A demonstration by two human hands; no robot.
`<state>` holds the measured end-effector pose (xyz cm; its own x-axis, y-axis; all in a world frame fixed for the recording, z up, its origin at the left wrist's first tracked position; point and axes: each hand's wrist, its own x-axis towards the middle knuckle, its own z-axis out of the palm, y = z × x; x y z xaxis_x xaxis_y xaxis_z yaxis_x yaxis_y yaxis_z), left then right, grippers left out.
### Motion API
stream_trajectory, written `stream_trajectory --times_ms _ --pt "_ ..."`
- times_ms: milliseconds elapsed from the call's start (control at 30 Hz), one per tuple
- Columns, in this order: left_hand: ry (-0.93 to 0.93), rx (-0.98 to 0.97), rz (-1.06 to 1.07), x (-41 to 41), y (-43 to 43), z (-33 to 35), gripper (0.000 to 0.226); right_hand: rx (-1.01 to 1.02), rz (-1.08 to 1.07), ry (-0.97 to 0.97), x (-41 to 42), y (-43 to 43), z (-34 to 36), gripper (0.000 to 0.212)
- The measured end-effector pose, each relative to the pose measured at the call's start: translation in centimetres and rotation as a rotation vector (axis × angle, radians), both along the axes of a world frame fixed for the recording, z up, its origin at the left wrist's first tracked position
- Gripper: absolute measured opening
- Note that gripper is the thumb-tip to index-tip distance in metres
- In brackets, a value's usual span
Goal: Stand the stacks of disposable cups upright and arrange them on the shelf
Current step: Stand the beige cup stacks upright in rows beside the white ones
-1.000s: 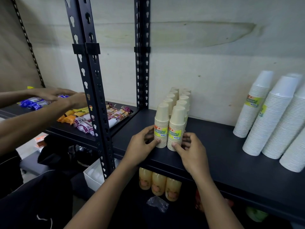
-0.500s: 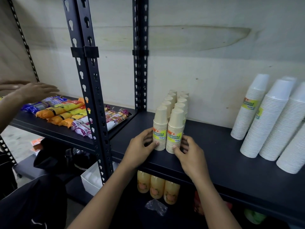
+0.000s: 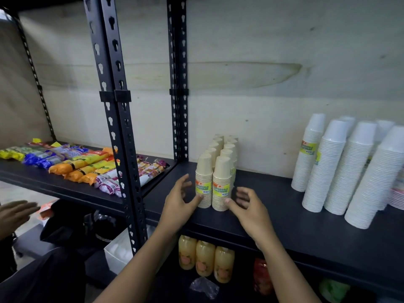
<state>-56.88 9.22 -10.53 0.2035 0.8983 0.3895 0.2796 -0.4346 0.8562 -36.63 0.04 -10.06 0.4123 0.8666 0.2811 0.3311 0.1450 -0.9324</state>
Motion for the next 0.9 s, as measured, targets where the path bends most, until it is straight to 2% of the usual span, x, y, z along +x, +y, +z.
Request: stream_trajectory --times_ms 67,167,233,333,500,633,900 --pt "-0.019 0.081 0.068 0.4 -1.3 0.2 0.073 0.034 -0.034 -0.040 0.8 -1.4 0.3 0.051" --pt "-0.089 0.249 0.154 1.5 -3.5 0.6 0.047 0.116 -0.126 -0.064 2.4 -3.4 0.9 0.038" --pt "-0.141 0.320 0.119 3.0 -5.2 1.1 0.032 0.185 -0.196 -0.077 3.9 -4.9 1.4 0.032" --pt "-0.160 0.311 -0.046 6.5 -7.4 2.3 0.022 0.265 -0.302 -0.111 6.4 -7.2 2.2 0.026" --pt "-0.182 0.256 -0.234 13.5 -8.6 5.3 0.020 0.370 -0.544 -0.237 10.9 -10.6 3.6 0.027" --pt "-0.209 0.193 -0.297 19.1 -8.6 6.2 0.021 0.391 -0.636 -0.254 15.1 -12.8 4.2 0.034" --pt "-0.113 0.105 -0.405 26.7 -8.1 6.5 0.029 0.259 -0.732 -0.245 21.6 -14.8 3.1 0.038"
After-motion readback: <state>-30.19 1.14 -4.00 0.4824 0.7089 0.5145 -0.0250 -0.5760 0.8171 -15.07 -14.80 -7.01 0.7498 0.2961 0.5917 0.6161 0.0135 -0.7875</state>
